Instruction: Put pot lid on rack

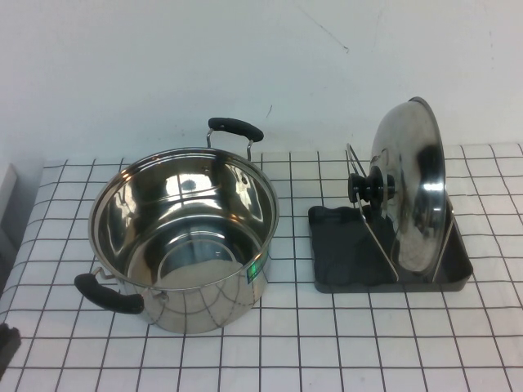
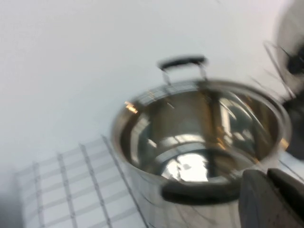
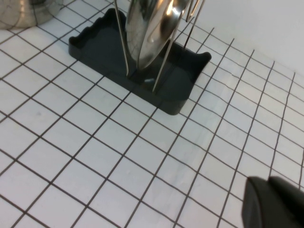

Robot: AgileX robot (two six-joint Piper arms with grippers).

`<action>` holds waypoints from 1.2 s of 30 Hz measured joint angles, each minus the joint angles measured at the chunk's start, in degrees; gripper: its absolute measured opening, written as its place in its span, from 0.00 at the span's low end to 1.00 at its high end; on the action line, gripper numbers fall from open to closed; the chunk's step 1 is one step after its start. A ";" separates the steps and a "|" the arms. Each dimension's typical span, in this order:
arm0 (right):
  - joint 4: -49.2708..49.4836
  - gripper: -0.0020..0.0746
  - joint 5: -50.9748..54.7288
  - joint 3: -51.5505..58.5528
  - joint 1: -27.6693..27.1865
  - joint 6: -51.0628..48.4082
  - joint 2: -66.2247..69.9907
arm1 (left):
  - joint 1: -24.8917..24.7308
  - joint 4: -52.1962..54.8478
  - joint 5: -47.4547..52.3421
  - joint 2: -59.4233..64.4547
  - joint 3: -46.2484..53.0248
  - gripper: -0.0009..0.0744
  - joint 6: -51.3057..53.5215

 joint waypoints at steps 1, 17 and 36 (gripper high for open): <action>0.00 0.02 0.00 0.00 0.00 0.00 0.00 | 2.21 -1.35 -1.69 -1.80 1.40 0.01 0.72; 0.14 0.02 0.33 0.00 0.00 0.57 0.00 | 15.41 -9.72 -4.34 -11.12 16.55 0.01 -0.98; 0.17 0.02 0.69 0.00 0.00 0.82 0.00 | 20.91 -10.08 1.40 -11.22 16.55 0.01 -2.30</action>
